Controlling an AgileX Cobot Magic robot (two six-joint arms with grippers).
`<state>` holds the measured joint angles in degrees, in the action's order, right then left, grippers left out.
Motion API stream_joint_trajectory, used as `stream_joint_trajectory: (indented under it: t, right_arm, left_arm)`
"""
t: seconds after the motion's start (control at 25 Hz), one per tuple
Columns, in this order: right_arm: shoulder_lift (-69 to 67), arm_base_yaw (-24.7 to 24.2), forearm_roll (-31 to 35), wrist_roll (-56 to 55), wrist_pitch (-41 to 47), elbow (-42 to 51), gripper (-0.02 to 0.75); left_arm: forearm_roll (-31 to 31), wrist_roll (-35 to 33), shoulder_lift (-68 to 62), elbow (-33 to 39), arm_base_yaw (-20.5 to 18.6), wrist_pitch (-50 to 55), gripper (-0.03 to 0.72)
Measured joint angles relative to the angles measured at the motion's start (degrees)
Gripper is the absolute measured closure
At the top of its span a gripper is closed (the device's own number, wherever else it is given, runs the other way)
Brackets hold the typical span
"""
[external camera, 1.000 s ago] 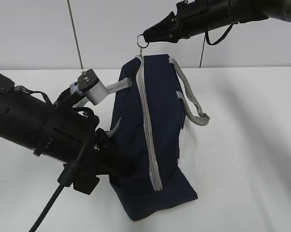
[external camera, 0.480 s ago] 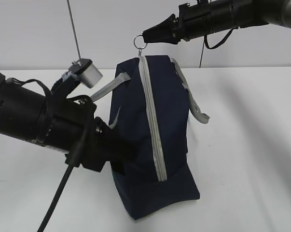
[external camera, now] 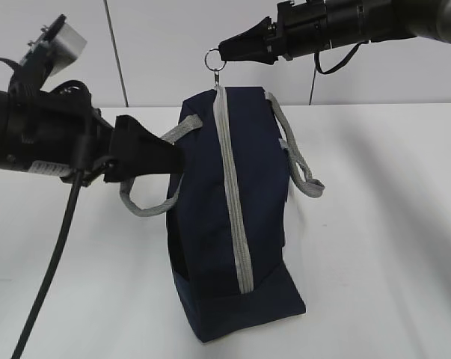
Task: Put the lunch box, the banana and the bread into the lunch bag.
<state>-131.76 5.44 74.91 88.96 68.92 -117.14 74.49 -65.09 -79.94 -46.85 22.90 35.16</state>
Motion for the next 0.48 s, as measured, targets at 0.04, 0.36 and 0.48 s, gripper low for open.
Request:
stream_joint_trajectory:
  t: [0.04,0.36,0.48]
  right_arm:
    - [0.0,0.0,-0.16,0.0,0.04,0.0,0.754]
    - [0.0,-0.09,-0.31,-0.71,0.14,0.0,0.754]
    - [0.0,-0.09,-0.31,-1.27,0.18,0.0,0.754]
  left_arm:
    - [0.0,2.47,0.07,-0.14,-0.68,-0.92,0.249]
    - [-1.72,26.73,-2.19,-8.07,-2.19,-7.27,0.281]
    - [-3.4,32.6,-6.96,-13.13,-2.25,-6.3,0.348]
